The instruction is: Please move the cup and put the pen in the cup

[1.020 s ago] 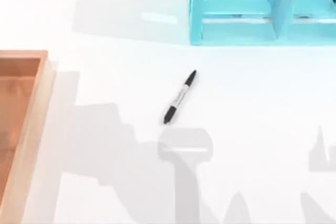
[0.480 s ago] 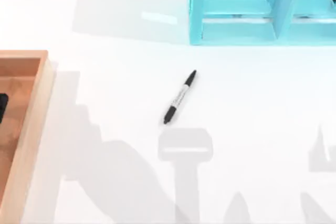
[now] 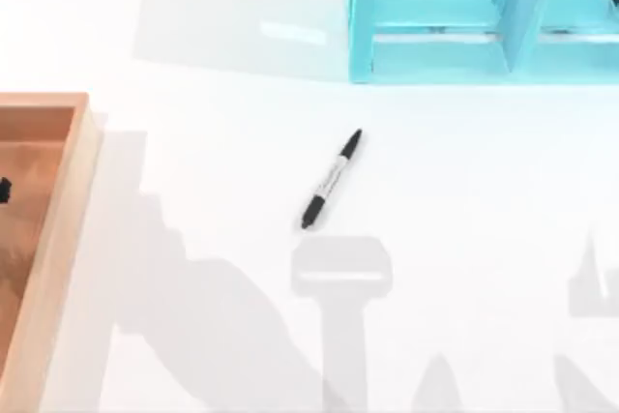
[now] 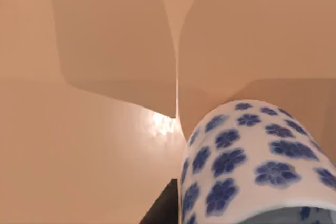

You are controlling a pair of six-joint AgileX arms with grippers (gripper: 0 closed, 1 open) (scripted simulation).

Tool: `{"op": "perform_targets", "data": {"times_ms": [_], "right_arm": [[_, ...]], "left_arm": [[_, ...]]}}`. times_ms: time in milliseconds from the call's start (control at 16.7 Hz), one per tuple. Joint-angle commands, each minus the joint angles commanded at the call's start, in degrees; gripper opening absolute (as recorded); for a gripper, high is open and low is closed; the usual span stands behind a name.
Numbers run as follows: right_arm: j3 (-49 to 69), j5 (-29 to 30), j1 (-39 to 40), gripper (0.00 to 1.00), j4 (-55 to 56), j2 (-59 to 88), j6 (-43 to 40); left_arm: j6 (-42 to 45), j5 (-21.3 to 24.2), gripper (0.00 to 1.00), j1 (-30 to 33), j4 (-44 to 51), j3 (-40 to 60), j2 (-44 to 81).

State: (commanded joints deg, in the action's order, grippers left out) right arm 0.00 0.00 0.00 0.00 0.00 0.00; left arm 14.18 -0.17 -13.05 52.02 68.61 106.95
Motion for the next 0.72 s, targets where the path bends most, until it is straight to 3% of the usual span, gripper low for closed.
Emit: {"op": "perform_targets", "data": {"times_ms": [360,720], "right_arm": [[0.0,0.0,0.0,1.00,0.0,0.0,0.0],[0.0,0.0,0.0,1.00,0.0,0.0,0.0]], "left_arm": [[0.0,0.0,0.02,0.0,0.0,0.0,0.0],[0.0,0.0,0.00,0.0,0.0,0.0,0.0]]}}
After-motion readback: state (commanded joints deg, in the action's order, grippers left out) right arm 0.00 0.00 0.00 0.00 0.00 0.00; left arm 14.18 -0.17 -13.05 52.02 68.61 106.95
